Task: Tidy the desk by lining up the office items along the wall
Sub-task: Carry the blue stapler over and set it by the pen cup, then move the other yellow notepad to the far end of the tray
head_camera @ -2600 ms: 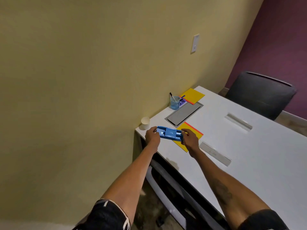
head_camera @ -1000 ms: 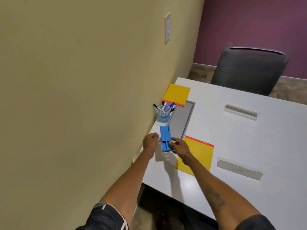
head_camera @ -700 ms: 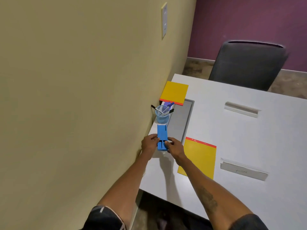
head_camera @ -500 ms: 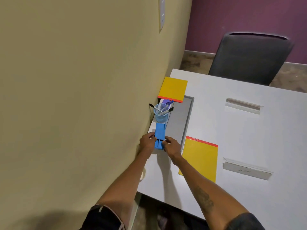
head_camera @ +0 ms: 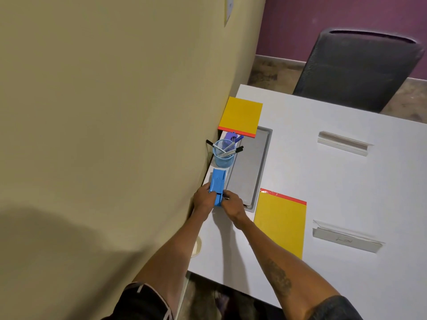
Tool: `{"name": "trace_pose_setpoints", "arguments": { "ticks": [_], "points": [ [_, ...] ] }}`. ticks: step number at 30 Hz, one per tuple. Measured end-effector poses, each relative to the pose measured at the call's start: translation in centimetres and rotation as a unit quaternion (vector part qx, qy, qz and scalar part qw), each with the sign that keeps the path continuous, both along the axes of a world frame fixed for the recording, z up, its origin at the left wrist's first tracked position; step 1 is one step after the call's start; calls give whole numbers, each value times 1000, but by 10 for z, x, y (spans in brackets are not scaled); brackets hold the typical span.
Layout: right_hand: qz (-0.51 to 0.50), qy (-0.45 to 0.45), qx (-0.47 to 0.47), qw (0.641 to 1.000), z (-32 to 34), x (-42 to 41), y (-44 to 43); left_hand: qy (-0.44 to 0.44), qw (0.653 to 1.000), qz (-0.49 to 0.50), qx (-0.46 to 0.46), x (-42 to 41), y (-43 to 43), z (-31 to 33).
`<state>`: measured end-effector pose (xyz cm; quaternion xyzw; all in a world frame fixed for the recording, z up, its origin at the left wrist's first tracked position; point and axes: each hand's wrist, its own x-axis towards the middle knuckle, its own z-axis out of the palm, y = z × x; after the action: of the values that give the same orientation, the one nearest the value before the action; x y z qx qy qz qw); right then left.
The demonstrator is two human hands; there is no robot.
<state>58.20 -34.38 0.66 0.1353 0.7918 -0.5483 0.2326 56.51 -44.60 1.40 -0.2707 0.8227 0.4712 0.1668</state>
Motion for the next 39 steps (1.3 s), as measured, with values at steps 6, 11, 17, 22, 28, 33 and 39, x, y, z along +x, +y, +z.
{"name": "trace_pose_setpoints", "arguments": {
  "ticks": [6, 11, 17, 22, 28, 33, 39],
  "points": [
    [3, -1, -1, 1000, -8, -7, -3, -4, 1000, -5, 3, -8, -2, -7],
    [16, 7, -1, 1000, -16, -7, -7, -11, 1000, -9, 9, -7, -7, -11],
    [33, 15, -5, 999, -24, -7, -7, -4, 999, -22, 35, -7, -11, -15],
    [38, 7, -10, 999, -24, -7, -8, -4, 999, -34, 20, -5, -10, -16],
    [37, -17, 6, 999, -17, -4, -5, -2, 1000, -9, -8, -1, -3, -8],
    [12, -20, 32, 999, 2, 2, 14, 71, 997, 26, -25, 9, 8, -2],
    [-2, -11, 48, 999, 17, 15, 53, 95, 995, -5, -8, 26, 45, 5]
  ]
}}
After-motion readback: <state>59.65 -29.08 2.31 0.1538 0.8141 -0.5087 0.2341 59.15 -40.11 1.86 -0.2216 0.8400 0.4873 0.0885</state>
